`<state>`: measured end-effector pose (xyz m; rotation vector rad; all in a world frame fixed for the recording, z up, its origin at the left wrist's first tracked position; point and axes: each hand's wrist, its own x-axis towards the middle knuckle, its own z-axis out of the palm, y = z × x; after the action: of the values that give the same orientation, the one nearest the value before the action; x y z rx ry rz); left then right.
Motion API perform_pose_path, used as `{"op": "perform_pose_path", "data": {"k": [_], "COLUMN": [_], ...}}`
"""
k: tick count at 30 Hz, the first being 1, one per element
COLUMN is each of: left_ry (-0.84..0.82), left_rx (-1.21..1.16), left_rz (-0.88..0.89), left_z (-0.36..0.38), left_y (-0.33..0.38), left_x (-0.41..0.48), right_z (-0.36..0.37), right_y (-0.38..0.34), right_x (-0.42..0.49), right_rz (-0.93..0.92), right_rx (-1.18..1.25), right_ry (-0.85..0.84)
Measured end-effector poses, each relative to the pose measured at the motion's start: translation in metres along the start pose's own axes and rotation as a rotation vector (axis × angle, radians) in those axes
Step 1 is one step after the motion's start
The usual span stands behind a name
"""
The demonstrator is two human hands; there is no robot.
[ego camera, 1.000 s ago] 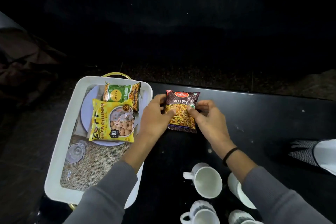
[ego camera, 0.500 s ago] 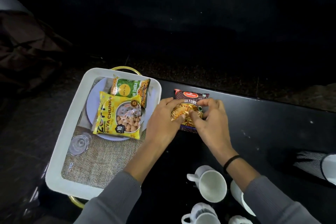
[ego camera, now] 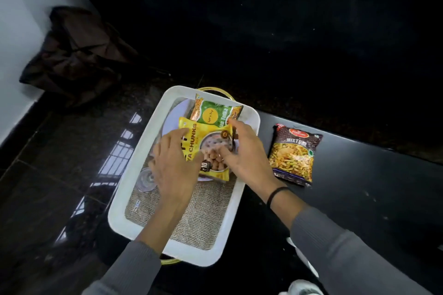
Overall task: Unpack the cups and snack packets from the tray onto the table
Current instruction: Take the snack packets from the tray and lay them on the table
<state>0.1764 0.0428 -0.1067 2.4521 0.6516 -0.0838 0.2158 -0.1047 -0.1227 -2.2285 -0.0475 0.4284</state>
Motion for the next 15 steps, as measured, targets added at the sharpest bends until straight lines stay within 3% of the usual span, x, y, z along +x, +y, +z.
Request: {"op": "perform_pose_path", "data": {"k": [2, 4, 12, 15], "left_ry": [-0.096, -0.152, -0.312, -0.321], "left_rx": [0.033, 0.015, -0.462, -0.759], "left_rz": [-0.159, -0.196, -0.238, -0.233], "left_z": [0.000, 0.003, -0.010, -0.020], "left_y": [-0.017, -0.031, -0.054, -0.060], "left_x": [0.005, 0.009, 0.019, 0.018], "right_z": [0.007, 0.009, 0.003, -0.005], "right_y": [-0.001, -0.002, -0.007, -0.008], "right_x": [0.003, 0.004, -0.005, -0.011], "right_rz": [0.027, 0.095, 0.296, 0.307], "right_rx": [0.028, 0.088, 0.403, 0.572], "right_ry": [0.040, 0.078, 0.028, -0.034]}}
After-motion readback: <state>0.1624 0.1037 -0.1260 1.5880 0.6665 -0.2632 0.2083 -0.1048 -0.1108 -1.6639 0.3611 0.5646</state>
